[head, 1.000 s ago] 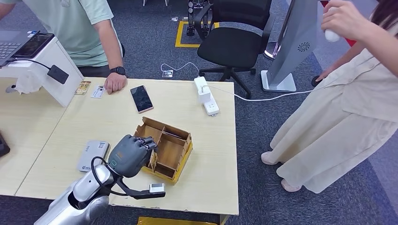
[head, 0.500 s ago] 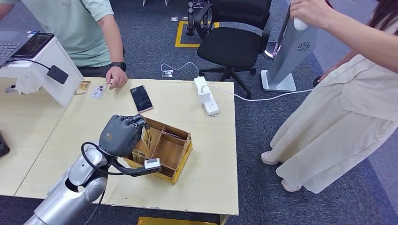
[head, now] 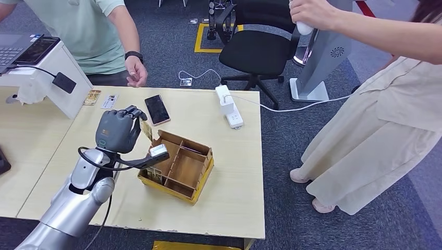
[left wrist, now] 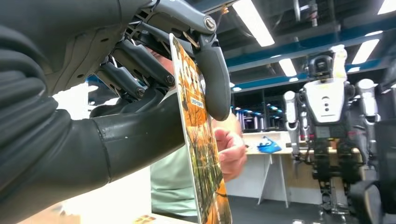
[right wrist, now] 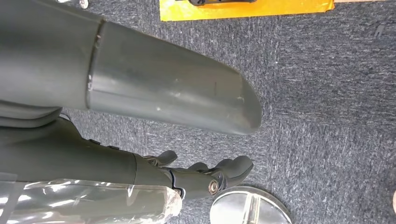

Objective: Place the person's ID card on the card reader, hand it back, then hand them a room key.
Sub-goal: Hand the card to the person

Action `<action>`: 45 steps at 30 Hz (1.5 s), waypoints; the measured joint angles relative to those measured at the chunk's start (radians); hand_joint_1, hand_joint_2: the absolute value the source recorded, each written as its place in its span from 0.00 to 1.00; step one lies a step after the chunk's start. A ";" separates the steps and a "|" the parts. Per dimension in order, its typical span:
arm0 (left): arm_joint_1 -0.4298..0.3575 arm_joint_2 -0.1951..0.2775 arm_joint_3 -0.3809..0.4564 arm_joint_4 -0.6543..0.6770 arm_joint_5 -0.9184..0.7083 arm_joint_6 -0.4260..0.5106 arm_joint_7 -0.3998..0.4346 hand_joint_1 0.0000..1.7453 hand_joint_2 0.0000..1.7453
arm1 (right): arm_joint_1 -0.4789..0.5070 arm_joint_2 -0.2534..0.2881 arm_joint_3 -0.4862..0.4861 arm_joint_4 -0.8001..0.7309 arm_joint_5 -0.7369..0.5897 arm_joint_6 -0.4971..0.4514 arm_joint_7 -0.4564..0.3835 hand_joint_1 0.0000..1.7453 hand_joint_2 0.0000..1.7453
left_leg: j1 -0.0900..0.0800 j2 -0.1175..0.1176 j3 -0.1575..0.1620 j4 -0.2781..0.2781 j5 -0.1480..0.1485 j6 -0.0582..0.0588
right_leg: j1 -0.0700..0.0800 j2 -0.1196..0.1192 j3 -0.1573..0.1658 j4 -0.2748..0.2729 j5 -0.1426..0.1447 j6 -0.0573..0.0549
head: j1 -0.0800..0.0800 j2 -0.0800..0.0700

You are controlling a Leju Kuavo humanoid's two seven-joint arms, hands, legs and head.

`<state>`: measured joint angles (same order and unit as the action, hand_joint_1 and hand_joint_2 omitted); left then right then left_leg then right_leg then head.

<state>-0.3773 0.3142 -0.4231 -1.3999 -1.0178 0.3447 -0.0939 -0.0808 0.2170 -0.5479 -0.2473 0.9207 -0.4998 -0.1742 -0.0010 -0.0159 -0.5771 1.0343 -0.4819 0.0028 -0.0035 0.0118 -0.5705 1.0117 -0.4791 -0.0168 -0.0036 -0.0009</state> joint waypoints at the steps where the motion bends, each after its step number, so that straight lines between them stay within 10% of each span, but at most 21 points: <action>1: -0.007 -0.003 0.006 0.014 -0.001 0.003 0.005 1.00 1.00 | 0.000 0.000 0.000 0.001 -0.001 -0.001 0.000 0.00 0.00 | 0.000 0.000 0.000 0.000 0.000 0.000 | 0.000 0.000 0.000 0.000 0.000 0.000 | 0.000 0.000; 16: -0.095 -0.008 0.159 0.217 -0.016 0.129 0.079 1.00 1.00 | 0.010 0.008 0.000 0.015 -0.024 -0.018 0.005 0.00 0.00 | 0.000 0.000 0.000 0.000 0.000 0.000 | 0.000 0.001 0.000 0.000 0.000 0.000 | 0.000 0.000; 43: -0.046 0.057 0.376 0.196 0.118 0.175 0.083 1.00 1.00 | 0.022 0.014 0.000 0.022 -0.049 -0.019 0.004 0.00 0.00 | 0.000 0.000 -0.001 0.000 0.000 0.000 | 0.000 0.001 0.000 0.000 0.000 0.000 | 0.000 0.000; 45: -0.040 0.057 0.378 0.192 0.126 0.171 0.082 0.54 1.00 | 0.023 0.014 0.000 0.022 -0.051 -0.019 0.003 0.00 0.00 | 0.000 0.000 -0.001 0.000 0.000 0.000 | 0.000 0.001 0.000 0.000 0.000 0.000 | 0.000 0.000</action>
<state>-0.4178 0.3712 -0.0450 -1.2075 -0.8917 0.5160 -0.0121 -0.0582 0.2308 -0.5484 -0.2251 0.8698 -0.5192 -0.1708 -0.0006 -0.0157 -0.5777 1.0341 -0.4819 0.0026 -0.0033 0.0125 -0.5709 1.0120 -0.4793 -0.0169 -0.0037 -0.0010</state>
